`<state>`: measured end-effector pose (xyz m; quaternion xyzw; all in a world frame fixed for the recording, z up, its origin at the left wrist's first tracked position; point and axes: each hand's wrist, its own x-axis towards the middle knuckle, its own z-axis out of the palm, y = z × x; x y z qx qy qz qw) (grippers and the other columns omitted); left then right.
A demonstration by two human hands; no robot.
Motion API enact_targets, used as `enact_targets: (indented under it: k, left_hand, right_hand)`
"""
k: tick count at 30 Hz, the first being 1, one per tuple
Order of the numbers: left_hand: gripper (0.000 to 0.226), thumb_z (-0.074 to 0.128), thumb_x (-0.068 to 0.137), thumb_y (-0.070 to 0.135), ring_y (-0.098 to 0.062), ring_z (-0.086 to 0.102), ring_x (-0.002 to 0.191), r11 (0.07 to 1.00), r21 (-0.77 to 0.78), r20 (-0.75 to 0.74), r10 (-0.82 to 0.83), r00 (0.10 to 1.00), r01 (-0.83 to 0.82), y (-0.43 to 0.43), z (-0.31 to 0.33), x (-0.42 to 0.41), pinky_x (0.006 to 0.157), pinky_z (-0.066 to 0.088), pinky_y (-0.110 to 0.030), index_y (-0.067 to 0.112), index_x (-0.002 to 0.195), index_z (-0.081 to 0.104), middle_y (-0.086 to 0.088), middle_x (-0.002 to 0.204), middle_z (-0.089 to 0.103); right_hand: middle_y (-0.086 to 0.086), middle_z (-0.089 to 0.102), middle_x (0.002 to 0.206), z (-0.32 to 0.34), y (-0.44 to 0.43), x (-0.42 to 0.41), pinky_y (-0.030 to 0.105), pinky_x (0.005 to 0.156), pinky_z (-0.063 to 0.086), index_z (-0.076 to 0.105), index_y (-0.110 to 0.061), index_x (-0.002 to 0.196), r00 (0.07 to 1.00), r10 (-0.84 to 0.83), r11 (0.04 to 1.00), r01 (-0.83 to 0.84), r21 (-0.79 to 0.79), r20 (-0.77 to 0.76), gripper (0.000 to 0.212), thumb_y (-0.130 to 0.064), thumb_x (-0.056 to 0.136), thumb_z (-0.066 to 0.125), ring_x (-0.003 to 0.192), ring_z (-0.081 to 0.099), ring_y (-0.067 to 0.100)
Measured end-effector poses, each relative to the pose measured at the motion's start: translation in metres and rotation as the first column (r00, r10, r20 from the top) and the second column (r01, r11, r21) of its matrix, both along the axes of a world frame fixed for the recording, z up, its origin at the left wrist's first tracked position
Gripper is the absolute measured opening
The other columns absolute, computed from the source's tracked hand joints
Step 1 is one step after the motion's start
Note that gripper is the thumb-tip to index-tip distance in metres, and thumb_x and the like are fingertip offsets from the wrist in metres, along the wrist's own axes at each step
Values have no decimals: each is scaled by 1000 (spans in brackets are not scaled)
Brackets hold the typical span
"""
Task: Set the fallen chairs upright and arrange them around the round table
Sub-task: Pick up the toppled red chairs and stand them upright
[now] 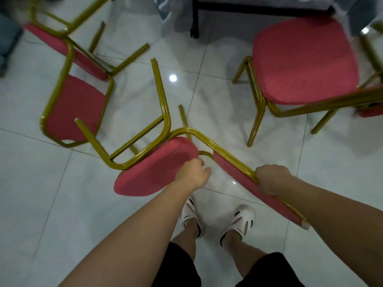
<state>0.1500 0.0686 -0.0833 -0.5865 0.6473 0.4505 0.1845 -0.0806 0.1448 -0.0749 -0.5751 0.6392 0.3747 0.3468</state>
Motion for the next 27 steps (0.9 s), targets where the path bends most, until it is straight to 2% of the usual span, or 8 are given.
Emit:
enact_targets:
  k: [5,9,11,12,15,17,20,27]
  left_hand:
    - [42,56,103,39,-31,62,126,999,3,-96,41,995,-41,12,76,2,103,50,-40,12,134,65,-10,134,68]
    - [27,50,105,27,-36,67,110,945,28,-168,325,931,-325,-1,136,6,94,56,-45,10,116,68,-14,116,72]
    - [28,50,101,19,-36,67,106,892,52,-176,450,875,-449,-10,158,18,89,60,-48,14,126,58,-12,116,68]
    - [43,50,99,16,-35,67,105,889,58,-188,457,870,-454,-12,170,27,85,61,-46,20,142,48,-9,118,66]
    - [77,49,99,9,-33,64,104,989,-147,-137,12,990,-32,-17,200,57,75,48,-38,41,161,19,-10,125,62]
    - [71,56,97,10,-34,64,105,958,-212,-83,-216,973,195,-21,214,70,72,45,-37,37,157,31,-9,126,65]
    - [54,71,91,20,-32,68,100,916,-265,-44,-322,946,300,-36,233,74,71,48,-37,28,139,49,-6,114,70]
    - [26,58,101,35,-28,71,94,586,-532,224,-599,769,611,-65,242,62,66,46,-37,25,125,59,-5,101,71]
  right_hand:
    - [6,60,95,98,-42,51,33,71,50,63,-11,112,984,113,994,-112,-20,139,33,-39,94,62,81,58,25]
    - [0,57,77,171,-74,102,30,60,43,56,-16,91,970,153,986,-137,-97,187,26,-42,97,60,68,57,19]
    - [0,59,74,197,-86,123,29,55,41,58,-16,85,968,145,985,-122,-123,203,30,-43,98,57,66,59,18]
    - [0,61,73,210,-91,133,28,54,41,59,-17,82,968,141,984,-115,-133,209,30,-42,98,57,63,60,17]
    - [1,64,74,241,-104,160,28,61,50,62,-17,81,968,166,980,-141,-141,186,26,-37,97,58,63,62,16]
    - [1,67,79,253,-108,173,29,68,55,69,-16,95,971,170,980,-149,-134,168,22,-36,96,60,66,64,16]
    - [-1,63,78,265,-109,184,29,73,55,70,-18,108,975,184,975,-165,-146,127,25,-39,95,63,66,61,15]
    - [-1,52,78,276,-107,179,32,86,57,64,-19,113,988,152,969,-142,-202,32,21,-34,99,60,84,60,19]
